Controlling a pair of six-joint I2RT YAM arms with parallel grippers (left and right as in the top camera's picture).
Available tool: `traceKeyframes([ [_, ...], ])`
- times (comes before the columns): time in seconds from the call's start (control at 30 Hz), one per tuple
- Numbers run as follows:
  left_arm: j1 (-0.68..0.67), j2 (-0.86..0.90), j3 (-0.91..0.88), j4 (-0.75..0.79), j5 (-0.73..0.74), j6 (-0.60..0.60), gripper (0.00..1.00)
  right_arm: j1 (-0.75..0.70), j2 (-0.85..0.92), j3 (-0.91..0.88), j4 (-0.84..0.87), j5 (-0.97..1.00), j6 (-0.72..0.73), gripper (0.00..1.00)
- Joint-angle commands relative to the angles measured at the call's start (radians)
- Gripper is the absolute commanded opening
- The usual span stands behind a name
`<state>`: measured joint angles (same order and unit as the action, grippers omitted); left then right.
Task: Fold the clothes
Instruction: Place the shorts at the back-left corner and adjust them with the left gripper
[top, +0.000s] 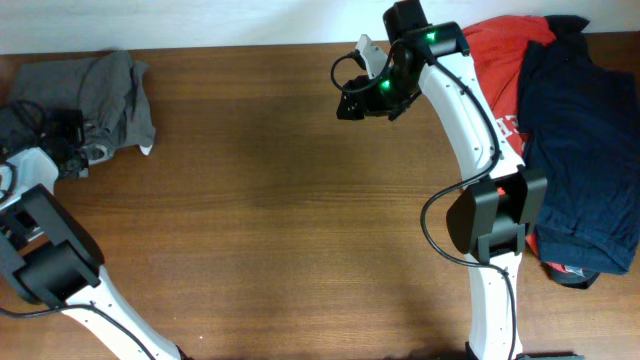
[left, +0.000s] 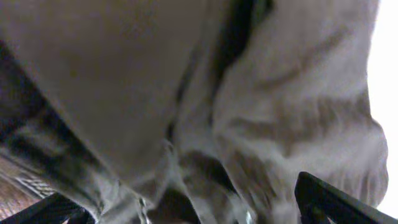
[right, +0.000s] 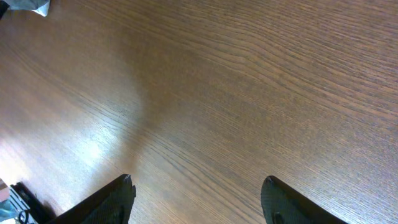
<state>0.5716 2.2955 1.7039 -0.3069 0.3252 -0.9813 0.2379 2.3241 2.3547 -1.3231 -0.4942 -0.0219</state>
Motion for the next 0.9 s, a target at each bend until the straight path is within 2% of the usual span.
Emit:
traceKeyframes([
  [0.0, 0.0, -0.117, 0.012, -0.019, 0.087, 0.151, 0.99, -0.003, -0.025, 0.017, 0.002, 0.009, 0.004, 0.7],
  [0.37, -0.044, -0.424, 0.012, -0.193, 0.068, 0.638, 0.99, -0.003, -0.04, 0.077, -0.032, -0.044, 0.004, 0.7],
  [0.47, -0.076, -0.434, 0.012, -0.192, -0.028, 0.748, 0.99, -0.003, -0.041, 0.107, -0.041, -0.044, 0.004, 0.75],
  [0.6, -0.142, -0.378, 0.012, -0.128, -0.231, 0.875, 0.63, -0.003, -0.04, 0.108, -0.045, -0.044, 0.004, 0.76],
  [0.8, -0.239, -0.202, 0.012, 0.169, -0.244, 1.198, 0.1, -0.003, -0.04, 0.107, -0.047, -0.04, 0.0, 0.76],
  [0.87, -0.266, -0.142, 0.012, 0.269, -0.245, 1.269, 0.01, -0.003, -0.04, 0.107, -0.05, -0.018, 0.0, 0.76],
])
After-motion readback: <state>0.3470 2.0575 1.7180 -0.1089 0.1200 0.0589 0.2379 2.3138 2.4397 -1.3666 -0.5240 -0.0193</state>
